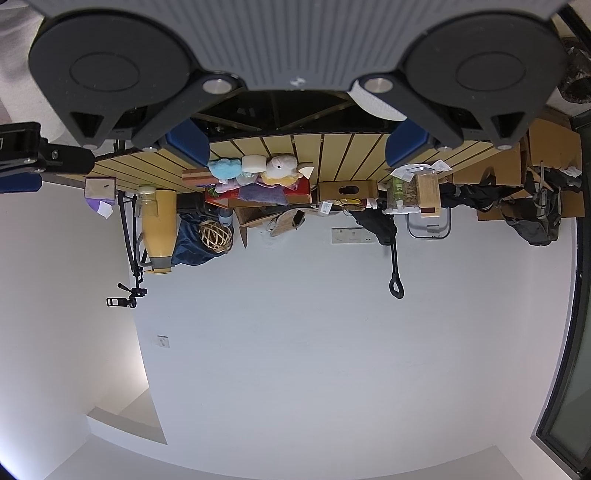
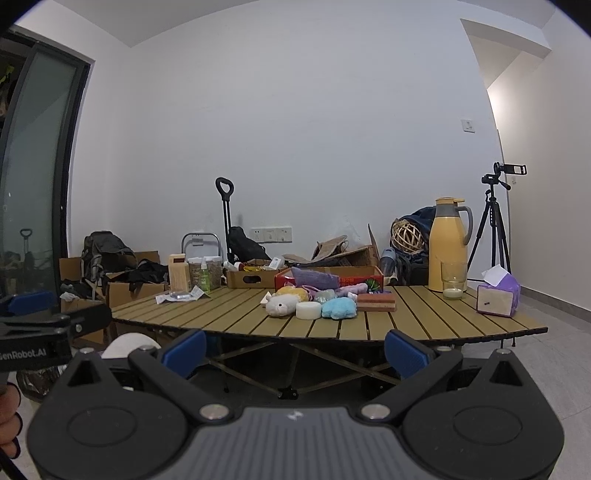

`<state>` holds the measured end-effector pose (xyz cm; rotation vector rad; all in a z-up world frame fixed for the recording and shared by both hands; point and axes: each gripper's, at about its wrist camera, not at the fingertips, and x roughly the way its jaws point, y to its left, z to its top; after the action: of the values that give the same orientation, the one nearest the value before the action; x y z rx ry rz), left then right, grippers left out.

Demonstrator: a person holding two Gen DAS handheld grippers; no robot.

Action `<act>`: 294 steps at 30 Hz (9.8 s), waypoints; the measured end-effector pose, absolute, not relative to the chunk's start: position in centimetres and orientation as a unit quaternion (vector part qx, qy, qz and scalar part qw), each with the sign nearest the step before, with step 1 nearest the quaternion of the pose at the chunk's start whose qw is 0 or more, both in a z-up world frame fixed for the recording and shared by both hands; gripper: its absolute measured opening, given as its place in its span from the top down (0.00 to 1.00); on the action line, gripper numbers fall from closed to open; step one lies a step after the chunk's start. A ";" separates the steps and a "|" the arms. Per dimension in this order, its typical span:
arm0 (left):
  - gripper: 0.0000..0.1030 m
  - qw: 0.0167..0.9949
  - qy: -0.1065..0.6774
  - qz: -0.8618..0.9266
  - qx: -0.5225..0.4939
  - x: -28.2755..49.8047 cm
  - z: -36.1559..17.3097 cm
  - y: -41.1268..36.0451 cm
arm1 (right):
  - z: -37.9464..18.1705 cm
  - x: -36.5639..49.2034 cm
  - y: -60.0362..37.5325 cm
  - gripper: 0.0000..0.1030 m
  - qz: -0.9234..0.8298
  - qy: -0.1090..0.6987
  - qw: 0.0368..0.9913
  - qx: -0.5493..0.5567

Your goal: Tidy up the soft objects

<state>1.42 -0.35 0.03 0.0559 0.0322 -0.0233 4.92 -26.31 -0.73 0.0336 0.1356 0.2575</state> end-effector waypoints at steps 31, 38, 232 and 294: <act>0.00 0.996 0.087 -0.015 0.018 31.6 0.5 0.2 | -2.1 36.8 -30.1 0.00 0.108 0.139 0.980 0.090; 0.00 0.987 0.153 -0.044 -0.011 40.9 -1.4 0.2 | -3.6 45.1 -28.3 0.04 0.083 0.224 0.969 0.064; 0.74 0.959 0.210 -0.095 -0.166 50.1 0.8 5.6 | -1.5 52.7 -26.7 0.93 0.140 0.221 0.965 -0.010; 0.06 0.967 0.200 -0.152 -0.039 59.8 15.3 4.3 | 14.2 65.7 -29.9 0.45 0.208 0.234 0.949 0.018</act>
<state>59.79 4.34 15.28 -0.0795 0.4050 -0.3077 65.72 -29.86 14.21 0.0369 0.4765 0.4241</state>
